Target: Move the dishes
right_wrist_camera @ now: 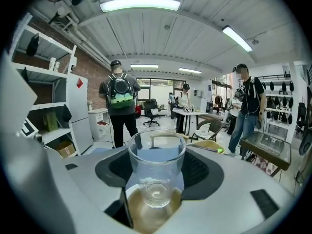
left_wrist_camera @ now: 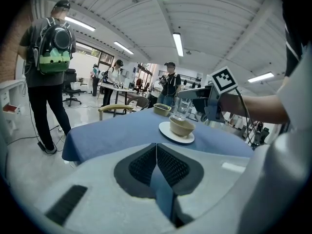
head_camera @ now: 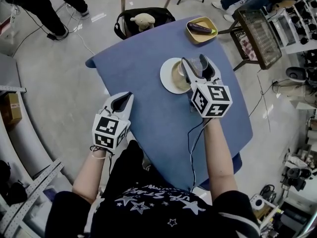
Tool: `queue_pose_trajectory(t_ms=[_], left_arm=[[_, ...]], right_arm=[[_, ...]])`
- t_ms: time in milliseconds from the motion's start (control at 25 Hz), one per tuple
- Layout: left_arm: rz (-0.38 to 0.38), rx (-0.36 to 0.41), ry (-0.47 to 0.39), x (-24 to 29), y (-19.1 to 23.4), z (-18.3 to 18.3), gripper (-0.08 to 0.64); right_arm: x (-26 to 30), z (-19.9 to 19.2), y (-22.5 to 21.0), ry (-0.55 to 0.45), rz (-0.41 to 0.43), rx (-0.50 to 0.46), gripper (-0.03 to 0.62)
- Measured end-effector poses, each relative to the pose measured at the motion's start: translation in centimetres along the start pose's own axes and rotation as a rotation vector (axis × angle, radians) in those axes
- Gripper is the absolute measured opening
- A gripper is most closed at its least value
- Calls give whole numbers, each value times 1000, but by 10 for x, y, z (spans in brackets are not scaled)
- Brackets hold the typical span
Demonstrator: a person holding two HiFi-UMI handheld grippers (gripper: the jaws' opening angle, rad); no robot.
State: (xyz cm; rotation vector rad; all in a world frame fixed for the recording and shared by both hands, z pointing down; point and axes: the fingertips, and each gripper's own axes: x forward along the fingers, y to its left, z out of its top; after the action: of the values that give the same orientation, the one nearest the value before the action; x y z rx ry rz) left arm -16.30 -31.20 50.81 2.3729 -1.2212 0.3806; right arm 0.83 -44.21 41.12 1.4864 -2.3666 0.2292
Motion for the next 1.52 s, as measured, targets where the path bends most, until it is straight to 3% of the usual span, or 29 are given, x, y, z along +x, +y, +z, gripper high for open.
queue_pose_trajectory(t_ms=[160,440,1000,1520], left_arm=[[4,3,-27,7,3,14,20],[1,6,-49,22,9,27,20],[9,-13,-8,37,19,10,20],[3,-9,7,40,14,7,20]], right_arm=[[7,26,-10,-35,12,-1,279],[47,32,-38,-27,43,-25,279],[116,-6,-48,52,168,-48,279],[122,-20,-48,85,159,-39,282]])
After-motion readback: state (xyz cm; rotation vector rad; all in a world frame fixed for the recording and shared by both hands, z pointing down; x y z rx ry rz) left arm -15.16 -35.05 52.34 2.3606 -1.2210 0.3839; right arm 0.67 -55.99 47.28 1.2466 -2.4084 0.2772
